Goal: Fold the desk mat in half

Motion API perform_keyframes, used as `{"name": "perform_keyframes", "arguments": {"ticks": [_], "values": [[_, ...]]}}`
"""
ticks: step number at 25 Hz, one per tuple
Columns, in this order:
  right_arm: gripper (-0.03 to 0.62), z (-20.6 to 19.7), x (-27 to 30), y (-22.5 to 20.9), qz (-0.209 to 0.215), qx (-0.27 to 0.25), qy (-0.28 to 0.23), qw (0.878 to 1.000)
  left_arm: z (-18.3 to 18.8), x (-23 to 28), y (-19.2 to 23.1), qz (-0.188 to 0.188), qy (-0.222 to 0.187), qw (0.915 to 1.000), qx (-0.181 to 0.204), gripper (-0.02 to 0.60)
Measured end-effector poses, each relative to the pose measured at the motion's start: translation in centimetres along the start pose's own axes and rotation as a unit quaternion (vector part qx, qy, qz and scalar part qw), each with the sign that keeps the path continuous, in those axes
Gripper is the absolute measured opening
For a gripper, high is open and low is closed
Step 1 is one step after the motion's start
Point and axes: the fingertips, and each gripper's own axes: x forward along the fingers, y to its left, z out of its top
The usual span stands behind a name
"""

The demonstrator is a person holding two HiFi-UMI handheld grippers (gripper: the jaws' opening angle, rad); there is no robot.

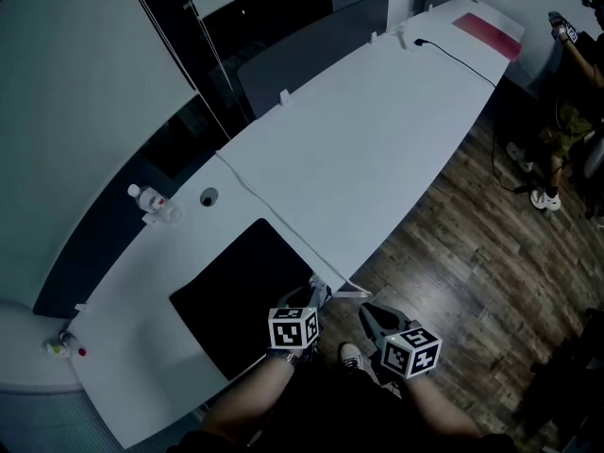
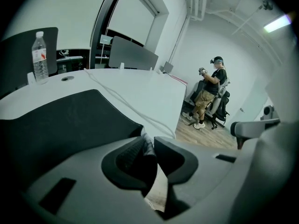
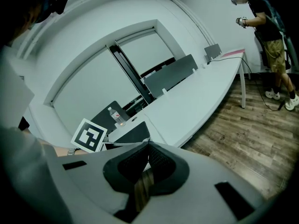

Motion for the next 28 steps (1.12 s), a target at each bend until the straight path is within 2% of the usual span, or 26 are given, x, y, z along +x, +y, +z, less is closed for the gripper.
{"name": "perform_keyframes", "arguments": {"ticks": [7, 15, 20, 28], "values": [[0.023, -0.1, -0.3, 0.8, 0.016, -0.017, 0.006, 1.000, 0.1, -1.5, -0.5, -0.002, -0.023, 0.9997, -0.006, 0.097], [0.023, -0.5, -0.7, 2.2, 0.045, -0.052, 0.023, 0.997, -1.1, -4.0, -0.8, 0.013, -0.044, 0.9987, -0.020, 0.094], [0.023, -1.0, -0.5, 4.2, 0.083, -0.075, 0.034, 0.993, -1.2, -7.0, -0.2, 0.042, -0.080, 0.9950, -0.042, 0.009], [0.023, -2.8, 0.3, 8.5, 0.151, -0.104, 0.062, 0.981, -3.4, -13.1, 1.3, 0.090, -0.123, 0.9844, -0.087, 0.006]]}}
